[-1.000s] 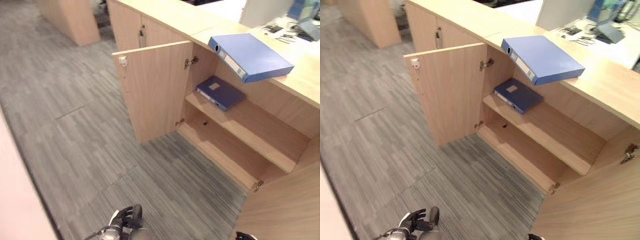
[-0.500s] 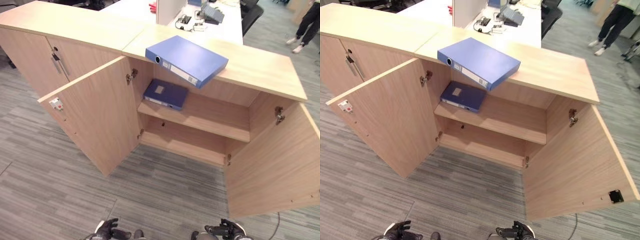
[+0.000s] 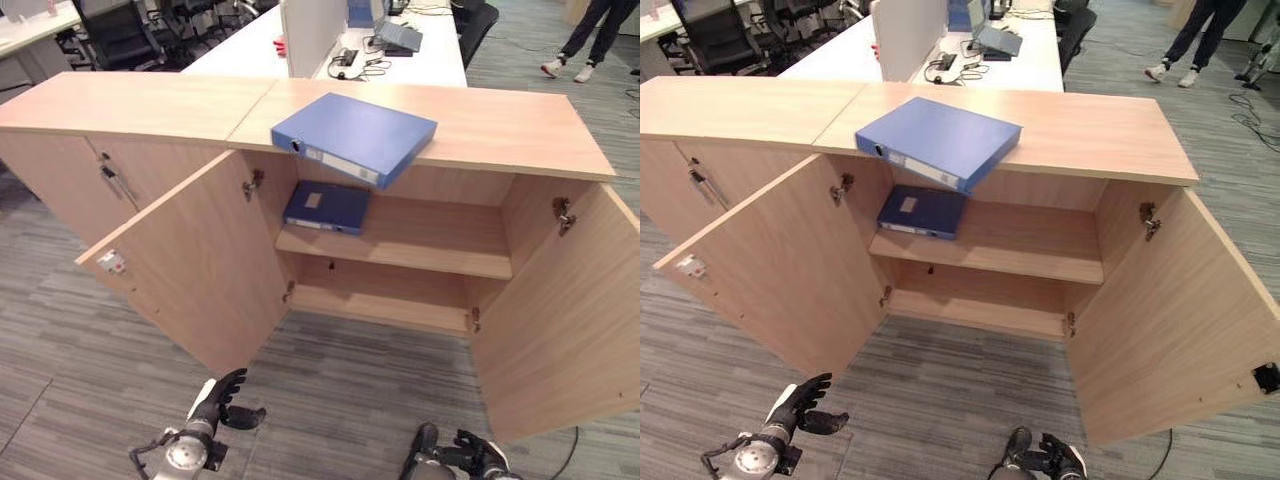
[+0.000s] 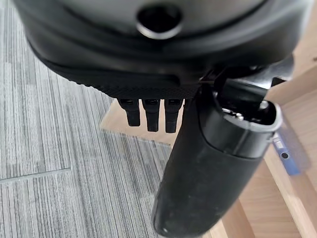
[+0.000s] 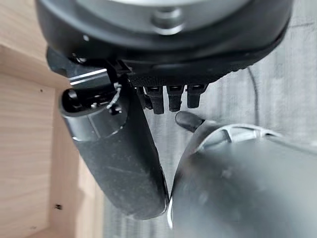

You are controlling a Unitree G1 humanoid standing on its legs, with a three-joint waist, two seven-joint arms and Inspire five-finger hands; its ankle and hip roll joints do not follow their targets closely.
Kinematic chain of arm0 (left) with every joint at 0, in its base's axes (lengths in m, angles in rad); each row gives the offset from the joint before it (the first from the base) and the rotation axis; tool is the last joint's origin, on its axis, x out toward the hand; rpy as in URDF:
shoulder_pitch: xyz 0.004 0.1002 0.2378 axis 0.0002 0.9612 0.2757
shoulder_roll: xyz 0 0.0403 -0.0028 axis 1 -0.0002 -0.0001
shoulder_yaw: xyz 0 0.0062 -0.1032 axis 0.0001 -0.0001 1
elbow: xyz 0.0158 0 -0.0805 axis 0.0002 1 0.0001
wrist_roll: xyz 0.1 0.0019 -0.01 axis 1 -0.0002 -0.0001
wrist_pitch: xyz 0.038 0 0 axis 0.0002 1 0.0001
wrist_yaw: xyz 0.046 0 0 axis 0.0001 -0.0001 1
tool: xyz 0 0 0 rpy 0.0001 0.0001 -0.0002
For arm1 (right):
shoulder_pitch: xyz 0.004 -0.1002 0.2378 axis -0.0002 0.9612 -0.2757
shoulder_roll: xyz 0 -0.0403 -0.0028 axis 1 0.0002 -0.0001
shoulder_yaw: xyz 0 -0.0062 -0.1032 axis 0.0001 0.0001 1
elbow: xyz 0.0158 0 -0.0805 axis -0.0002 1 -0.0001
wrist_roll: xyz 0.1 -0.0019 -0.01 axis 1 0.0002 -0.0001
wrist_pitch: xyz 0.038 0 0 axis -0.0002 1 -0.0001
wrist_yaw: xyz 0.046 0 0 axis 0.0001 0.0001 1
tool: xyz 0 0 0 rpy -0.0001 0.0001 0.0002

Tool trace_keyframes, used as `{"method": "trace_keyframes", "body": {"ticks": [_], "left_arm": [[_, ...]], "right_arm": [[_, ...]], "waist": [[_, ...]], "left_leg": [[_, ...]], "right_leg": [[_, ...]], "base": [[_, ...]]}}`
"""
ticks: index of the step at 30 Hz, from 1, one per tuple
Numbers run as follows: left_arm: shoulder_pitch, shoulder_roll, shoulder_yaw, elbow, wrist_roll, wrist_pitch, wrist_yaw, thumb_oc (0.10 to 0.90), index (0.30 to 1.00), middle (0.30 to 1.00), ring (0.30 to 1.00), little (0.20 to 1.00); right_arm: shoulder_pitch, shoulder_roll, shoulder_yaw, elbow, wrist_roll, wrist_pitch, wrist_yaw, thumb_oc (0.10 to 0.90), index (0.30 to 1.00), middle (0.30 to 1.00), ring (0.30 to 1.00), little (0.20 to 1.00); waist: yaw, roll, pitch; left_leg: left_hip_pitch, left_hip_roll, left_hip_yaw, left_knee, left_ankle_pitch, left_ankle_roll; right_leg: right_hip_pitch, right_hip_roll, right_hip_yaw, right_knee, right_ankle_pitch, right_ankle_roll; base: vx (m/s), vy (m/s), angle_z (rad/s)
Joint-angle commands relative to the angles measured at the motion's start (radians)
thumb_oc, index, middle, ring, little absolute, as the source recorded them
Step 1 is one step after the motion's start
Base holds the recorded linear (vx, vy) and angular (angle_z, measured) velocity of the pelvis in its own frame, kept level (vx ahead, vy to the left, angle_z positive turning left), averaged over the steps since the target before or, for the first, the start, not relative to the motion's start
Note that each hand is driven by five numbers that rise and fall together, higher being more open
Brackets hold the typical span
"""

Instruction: Put the empty folder in the office cabinet

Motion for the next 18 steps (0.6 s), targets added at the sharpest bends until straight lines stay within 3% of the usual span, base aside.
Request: {"method": "trace_keyframes", "body": {"ticks": [1,5,10,12,14,15,16,18], "left_arm": [[0.004,0.033,0.006,-0.108,0.006,-0.024,-0.026,0.8,0.9,0.9,0.9,0.9],[0.087,0.044,0.0,-0.258,0.011,-0.024,-0.068,0.8,0.9,0.9,0.9,0.9],[0.124,0.031,-0.022,-0.285,-0.02,-0.029,-0.094,0.8,0.9,0.9,0.9,0.9],[0.156,0.049,-0.03,-0.35,-0.048,-0.034,-0.115,0.8,0.9,0.9,0.9,0.9],[0.085,0.032,-0.03,-0.294,-0.055,-0.026,-0.099,0.8,0.9,0.9,0.9,0.9],[0.061,0.012,-0.029,-0.265,-0.056,-0.022,-0.08,0.8,0.9,0.9,0.9,0.9],[0.023,-0.025,-0.043,-0.227,-0.073,-0.014,-0.063,0.8,0.9,0.9,0.9,0.9],[0.007,-0.028,-0.044,-0.217,-0.077,-0.013,-0.059,0.8,0.9,0.9,0.9,0.9]], "right_arm": [[-0.017,-0.068,-0.048,-0.012,0.029,-0.022,0.002,0.8,0.9,0.9,0.9,0.9],[0.01,-0.093,-0.086,0.009,0.022,-0.012,0.014,0.8,0.9,0.9,0.9,0.9],[0.02,-0.121,-0.108,0.058,0.012,-0.002,0.019,0.8,0.9,0.9,0.9,0.9],[0.014,-0.13,-0.117,0.078,0.009,0.0,0.018,0.8,0.9,0.9,0.9,0.9],[-0.002,-0.125,-0.086,0.094,-0.011,0.006,0.019,0.8,0.9,0.9,0.9,0.9],[-0.019,-0.126,-0.073,0.099,-0.021,0.009,0.01,0.8,0.9,0.9,0.9,0.9],[-0.038,-0.126,-0.051,0.1,-0.023,0.012,0.0,0.8,0.9,0.9,0.9,0.9],[-0.045,-0.125,-0.047,0.094,-0.017,0.01,-0.003,0.8,0.9,0.9,0.9,0.9]], "waist": [[-0.001,0.023,0.038],[0.001,0.021,0.018],[-0.02,0.052,0.016],[-0.023,0.068,0.023],[-0.025,0.06,0.032],[-0.019,0.051,0.043],[-0.007,0.019,0.068],[-0.006,0.007,0.071]], "left_leg": [[0.007,-0.036,-0.031,-0.003,-0.04,-0.014],[0.05,-0.068,-0.065,-0.003,-0.083,-0.015],[0.063,-0.028,-0.11,0.077,-0.133,-0.039],[0.013,0.013,-0.113,0.173,-0.095,-0.083],[-0.051,0.035,-0.127,0.298,-0.023,-0.131],[-0.09,0.031,-0.145,0.376,0.013,-0.145],[-0.192,0.02,-0.145,0.54,0.067,-0.182],[-0.231,0.035,-0.121,0.603,0.091,-0.2]], "right_leg": [[0.018,-0.062,-0.028,-0.083,0.048,0.046],[0.043,-0.076,-0.016,-0.095,0.073,0.057],[0.062,-0.051,-0.019,-0.065,0.065,0.049],[0.066,-0.027,-0.022,-0.044,0.025,0.022],[0.082,0.008,-0.023,-0.041,-0.018,-0.012],[0.089,0.019,-0.024,-0.038,-0.035,-0.03],[0.109,0.02,-0.036,-0.035,-0.066,-0.059],[0.113,0.022,-0.046,-0.033,-0.08,-0.072]], "base": [[0.3,-0.049,0.0],[0.38,-0.037,0.14],[0.35,-0.187,0.27],[0.2,-0.175,0.33],[0.24,-0.243,0.42],[0.25,-0.342,0.26],[0.16,-0.262,-0.06],[0.13,-0.193,-0.28]]}}
